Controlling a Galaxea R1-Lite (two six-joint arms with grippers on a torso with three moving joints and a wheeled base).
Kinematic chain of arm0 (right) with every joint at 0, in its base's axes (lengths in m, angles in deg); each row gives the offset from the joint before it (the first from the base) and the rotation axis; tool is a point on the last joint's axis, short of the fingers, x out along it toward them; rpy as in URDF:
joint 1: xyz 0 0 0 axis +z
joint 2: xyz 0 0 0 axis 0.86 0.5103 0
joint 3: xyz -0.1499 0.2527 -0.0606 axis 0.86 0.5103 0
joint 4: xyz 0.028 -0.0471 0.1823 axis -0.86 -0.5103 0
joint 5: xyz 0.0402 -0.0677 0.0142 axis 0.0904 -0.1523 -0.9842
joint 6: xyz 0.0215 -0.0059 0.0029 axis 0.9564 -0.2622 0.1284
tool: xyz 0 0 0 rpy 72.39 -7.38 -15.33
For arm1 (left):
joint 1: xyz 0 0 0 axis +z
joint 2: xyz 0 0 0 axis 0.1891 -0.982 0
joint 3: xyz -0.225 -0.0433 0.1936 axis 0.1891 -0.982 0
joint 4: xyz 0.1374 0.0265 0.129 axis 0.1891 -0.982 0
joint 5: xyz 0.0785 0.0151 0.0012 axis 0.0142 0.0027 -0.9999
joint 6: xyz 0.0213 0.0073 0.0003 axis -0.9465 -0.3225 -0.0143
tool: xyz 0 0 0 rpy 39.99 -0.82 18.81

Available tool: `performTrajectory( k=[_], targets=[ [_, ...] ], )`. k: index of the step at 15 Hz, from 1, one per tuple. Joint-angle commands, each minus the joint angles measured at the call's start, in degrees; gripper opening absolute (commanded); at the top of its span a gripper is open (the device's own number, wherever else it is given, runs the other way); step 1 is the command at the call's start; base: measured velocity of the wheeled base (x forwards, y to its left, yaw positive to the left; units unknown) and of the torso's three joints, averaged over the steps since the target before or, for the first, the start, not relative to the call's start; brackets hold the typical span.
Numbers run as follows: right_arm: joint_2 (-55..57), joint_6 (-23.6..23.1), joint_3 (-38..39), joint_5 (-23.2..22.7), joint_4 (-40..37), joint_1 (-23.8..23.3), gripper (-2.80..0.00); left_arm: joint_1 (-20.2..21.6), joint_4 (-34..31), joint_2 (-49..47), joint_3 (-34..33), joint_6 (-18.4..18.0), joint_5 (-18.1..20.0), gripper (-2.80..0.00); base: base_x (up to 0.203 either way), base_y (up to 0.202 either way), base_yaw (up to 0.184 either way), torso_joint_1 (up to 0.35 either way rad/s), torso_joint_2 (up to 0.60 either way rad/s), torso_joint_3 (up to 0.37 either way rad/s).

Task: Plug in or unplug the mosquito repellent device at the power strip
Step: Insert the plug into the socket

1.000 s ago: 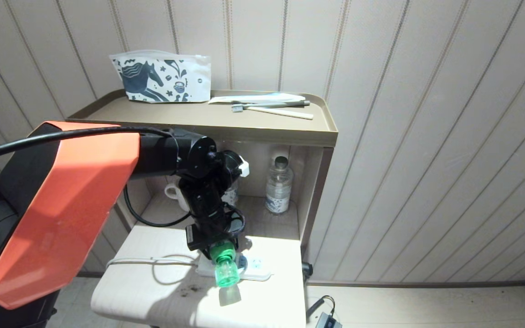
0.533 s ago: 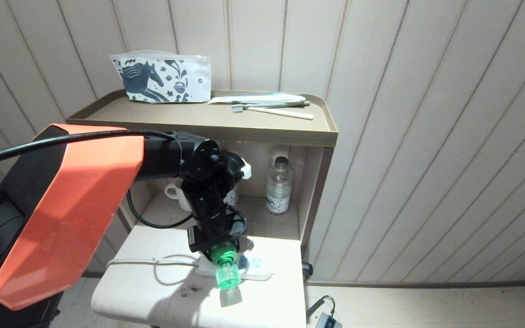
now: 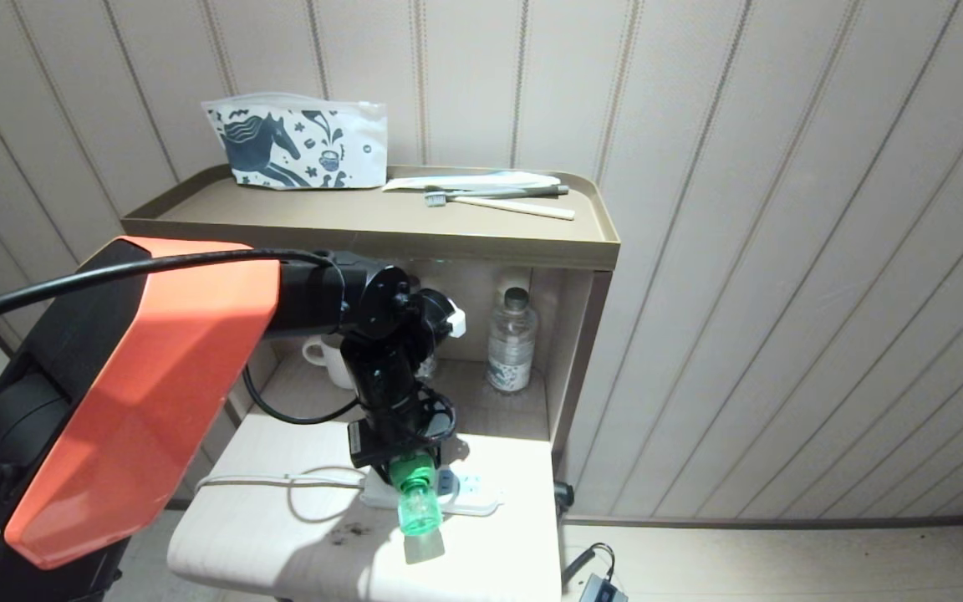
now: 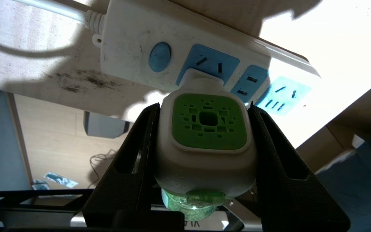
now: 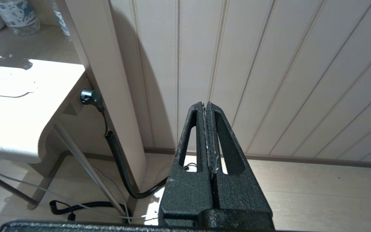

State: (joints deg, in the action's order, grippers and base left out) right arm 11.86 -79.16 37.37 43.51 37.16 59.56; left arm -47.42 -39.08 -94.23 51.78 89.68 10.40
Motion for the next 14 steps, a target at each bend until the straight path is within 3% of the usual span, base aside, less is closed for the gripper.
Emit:
performTrajectory(
  k=[1,8,12,13,14],
  targets=[
    [-0.03,0.06,0.00,0.00,-0.01,0.02,-2.80,-0.38,-0.14,-1.11,-0.01,-0.20,-1.25,-2.80,0.000,0.000,0.000,0.000,0.00,0.000],
    [-0.03,-0.02,0.00,0.01,-0.01,0.02,-2.80,-0.83,-0.04,-1.31,-0.12,-1.20,-1.21,-2.80,0.000,0.000,0.000,0.000,0.00,0.000],
    [-0.03,-0.02,0.00,0.00,-0.01,0.02,-2.80,-0.83,0.29,-0.56,-0.09,-3.52,-1.01,-2.80,0.000,0.000,0.000,0.000,0.00,0.000],
    [-0.03,-0.03,0.00,-0.07,-0.01,0.02,-2.80,-0.83,0.84,-0.40,-0.14,-3.30,-1.13,0.00,0.000,0.000,0.000,0.000,0.00,0.000],
    [-0.03,0.06,0.00,0.00,-0.01,0.02,-2.80,-0.75,1.33,-0.22,-0.10,-3.26,-1.17,0.00,0.000,0.000,0.000,0.000,0.00,0.000]
  ],
)
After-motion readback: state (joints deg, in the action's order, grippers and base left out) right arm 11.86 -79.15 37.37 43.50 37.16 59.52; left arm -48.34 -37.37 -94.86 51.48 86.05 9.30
